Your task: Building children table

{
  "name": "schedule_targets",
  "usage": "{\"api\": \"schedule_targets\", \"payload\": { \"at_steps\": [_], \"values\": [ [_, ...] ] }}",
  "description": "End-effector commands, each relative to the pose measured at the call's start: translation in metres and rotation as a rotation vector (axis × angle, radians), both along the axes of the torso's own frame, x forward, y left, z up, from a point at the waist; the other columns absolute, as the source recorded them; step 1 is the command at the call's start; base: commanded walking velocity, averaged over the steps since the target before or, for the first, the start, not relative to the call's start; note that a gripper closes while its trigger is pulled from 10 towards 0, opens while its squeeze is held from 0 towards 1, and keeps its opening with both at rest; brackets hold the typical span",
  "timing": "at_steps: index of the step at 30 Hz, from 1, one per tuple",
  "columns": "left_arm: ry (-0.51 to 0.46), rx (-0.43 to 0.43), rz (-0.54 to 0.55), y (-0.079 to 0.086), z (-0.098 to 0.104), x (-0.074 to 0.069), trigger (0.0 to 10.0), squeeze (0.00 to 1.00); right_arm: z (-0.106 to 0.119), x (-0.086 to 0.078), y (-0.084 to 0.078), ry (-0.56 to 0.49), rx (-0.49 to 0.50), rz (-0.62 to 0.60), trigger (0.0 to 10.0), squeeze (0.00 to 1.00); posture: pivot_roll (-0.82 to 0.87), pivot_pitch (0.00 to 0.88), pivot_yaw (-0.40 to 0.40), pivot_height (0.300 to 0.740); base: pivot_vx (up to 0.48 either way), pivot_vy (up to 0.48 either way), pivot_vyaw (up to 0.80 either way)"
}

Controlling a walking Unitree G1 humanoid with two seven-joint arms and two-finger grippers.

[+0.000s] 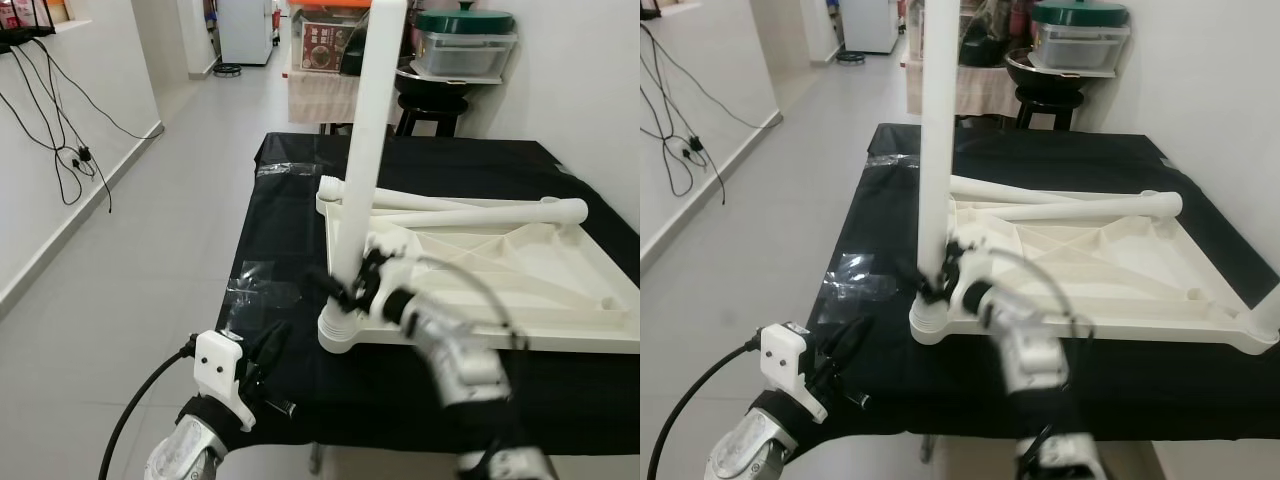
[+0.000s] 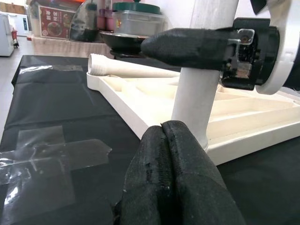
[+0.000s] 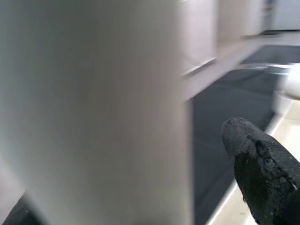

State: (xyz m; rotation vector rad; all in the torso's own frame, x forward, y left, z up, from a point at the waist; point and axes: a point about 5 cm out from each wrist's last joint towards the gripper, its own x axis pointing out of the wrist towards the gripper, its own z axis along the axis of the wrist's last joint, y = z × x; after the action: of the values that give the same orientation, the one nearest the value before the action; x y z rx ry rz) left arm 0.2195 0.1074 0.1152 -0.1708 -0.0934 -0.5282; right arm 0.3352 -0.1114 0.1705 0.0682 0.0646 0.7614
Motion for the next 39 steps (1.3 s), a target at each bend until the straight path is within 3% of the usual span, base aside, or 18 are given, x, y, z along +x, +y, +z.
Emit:
{"api": "schedule_targets", "payload": {
  "at_steps": [1,2,4,7,8,14,21,23,24,25,26,27,29,31,36,37,39],
  "values": [
    [0.020,0.006,-0.001,0.000,-0.004,0.001,10.0,0.00,-0.006,-0.001,0.001,-0.021,-0.062,0.148,10.0,0.00,0.05,0.000,-0.043,0.740,0.000,0.000,0.00],
    [0.020,0.006,-0.001,0.000,-0.004,0.001,10.0,0.00,-0.006,-0.001,0.001,-0.021,-0.062,0.148,10.0,0.00,0.05,0.000,-0.043,0.740,0.000,0.000,0.00],
    [0.022,0.005,-0.003,0.000,-0.005,0.002,10.0,0.00,-0.008,0.006,-0.009,-0.021,-0.171,0.329,10.0,0.00,0.05,0.000,-0.044,0.740,0.000,0.000,0.00],
    [0.022,0.005,-0.003,0.000,-0.005,0.002,10.0,0.00,-0.008,0.009,-0.010,-0.013,-0.171,0.330,9.8,0.00,0.05,0.000,-0.044,0.740,0.000,0.000,0.00],
    [0.023,0.005,-0.003,-0.001,-0.005,0.002,10.0,0.00,-0.007,0.013,-0.012,-0.009,-0.172,0.318,0.0,0.00,0.06,0.000,-0.045,0.740,0.000,0.000,0.00],
    [0.025,0.008,-0.001,-0.001,-0.006,0.002,10.0,0.00,-0.006,0.019,-0.019,-0.004,-0.161,0.312,0.0,0.00,0.06,0.000,-0.045,0.740,0.000,0.000,0.00],
    [0.028,0.006,-0.007,-0.001,-0.006,0.001,10.0,0.00,-0.014,0.008,-0.028,-0.013,-0.160,0.319,0.0,0.00,0.05,0.000,-0.039,0.740,0.000,0.000,0.00],
    [0.029,0.005,-0.009,0.000,-0.006,-0.001,10.0,0.00,-0.025,0.001,-0.027,0.026,-0.166,0.235,0.0,0.00,0.05,0.000,-0.049,0.740,0.000,0.000,0.00],
    [0.030,0.005,-0.009,0.000,-0.006,-0.002,10.0,0.00,-0.036,0.005,-0.022,0.050,-0.184,-0.050,0.0,0.00,0.05,0.000,-0.051,0.740,0.000,0.000,0.00],
    [0.030,0.004,-0.009,0.001,-0.006,-0.002,10.0,0.00,-0.043,0.007,-0.022,0.067,-0.201,-0.262,0.0,0.00,0.05,0.000,-0.051,0.740,0.000,0.000,0.00],
    [0.030,0.004,-0.009,0.001,-0.006,-0.002,10.0,0.00,-0.043,0.007,-0.022,0.067,-0.201,-0.262,0.0,0.00,0.05,0.000,-0.051,0.740,0.000,0.000,0.00],
    [0.030,0.004,-0.008,0.001,-0.006,-0.002,10.0,0.00,-0.056,-0.009,-0.010,0.155,-0.132,-0.385,0.0,0.00,0.04,0.000,-0.049,0.740,0.000,0.000,0.00],
    [0.031,0.006,-0.008,0.002,-0.006,-0.002,10.0,0.00,-0.062,-0.032,0.014,0.196,-0.085,-0.410,0.0,0.00,0.04,0.000,-0.037,0.740,0.000,0.000,0.00],
    [0.032,0.007,-0.009,0.002,-0.006,-0.001,10.0,0.00,-0.061,-0.034,0.019,0.189,-0.076,-0.386,0.0,0.00,0.03,0.000,-0.033,0.740,0.000,0.000,0.00],
    [0.034,0.006,-0.024,0.001,-0.007,0.000,10.0,0.00,-0.053,-0.014,0.013,0.155,-0.085,-0.365,0.0,0.00,0.04,0.000,-0.043,0.740,0.000,0.000,0.00],
    [0.033,0.004,-0.017,0.001,-0.007,0.000,10.0,0.00,-0.050,-0.013,0.013,0.151,-0.084,-0.369,6.0,0.00,0.04,0.000,-0.040,0.740,0.000,0.000,0.00],
    [0.032,0.002,-0.012,0.001,-0.006,0.000,10.0,0.00,-0.048,-0.012,0.014,0.148,-0.085,-0.373,6.0,0.00,0.04,0.000,-0.040,0.740,0.000,0.000,0.00]
  ]
}}
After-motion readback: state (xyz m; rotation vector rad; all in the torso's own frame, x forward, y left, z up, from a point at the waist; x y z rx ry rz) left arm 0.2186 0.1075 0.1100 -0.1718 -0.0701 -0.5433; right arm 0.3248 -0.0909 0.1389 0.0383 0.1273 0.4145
